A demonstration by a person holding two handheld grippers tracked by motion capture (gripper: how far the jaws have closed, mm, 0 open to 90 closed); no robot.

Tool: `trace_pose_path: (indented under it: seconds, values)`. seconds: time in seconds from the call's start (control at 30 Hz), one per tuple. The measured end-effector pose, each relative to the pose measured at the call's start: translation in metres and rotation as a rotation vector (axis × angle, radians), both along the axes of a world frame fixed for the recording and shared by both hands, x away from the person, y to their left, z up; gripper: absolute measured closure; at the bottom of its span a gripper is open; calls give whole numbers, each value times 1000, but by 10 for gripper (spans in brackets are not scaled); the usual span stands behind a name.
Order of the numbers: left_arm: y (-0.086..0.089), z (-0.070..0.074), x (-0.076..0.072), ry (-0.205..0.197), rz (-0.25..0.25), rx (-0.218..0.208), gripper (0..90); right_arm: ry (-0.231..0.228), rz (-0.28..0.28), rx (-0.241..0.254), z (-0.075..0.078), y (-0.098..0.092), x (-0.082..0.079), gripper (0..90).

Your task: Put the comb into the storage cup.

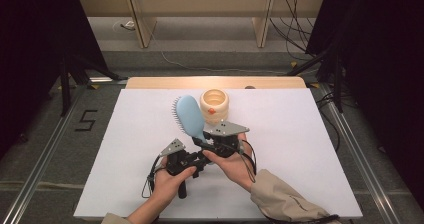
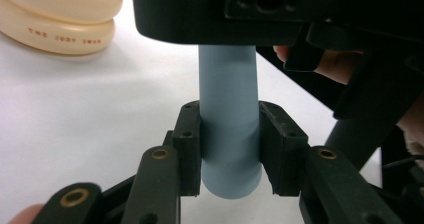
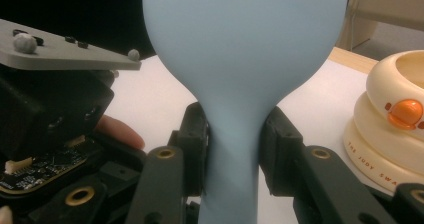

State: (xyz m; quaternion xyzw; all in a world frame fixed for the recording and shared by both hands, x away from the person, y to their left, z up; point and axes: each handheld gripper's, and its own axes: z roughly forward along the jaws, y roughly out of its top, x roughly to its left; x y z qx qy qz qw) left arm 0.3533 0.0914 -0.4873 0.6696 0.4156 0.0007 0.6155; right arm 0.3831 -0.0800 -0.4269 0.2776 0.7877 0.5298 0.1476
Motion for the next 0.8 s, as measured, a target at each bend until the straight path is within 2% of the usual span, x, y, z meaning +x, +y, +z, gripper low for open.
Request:
trace_pose_path:
  seconds: [0.1, 0.8]
  values:
    - [0, 0, 0, 21, -7, -28, 637, 0, 2, -1, 0, 0, 0, 670]
    - [1, 0, 1, 43, -23, -38, 638, 19, 0, -13, 0, -1, 3, 595]
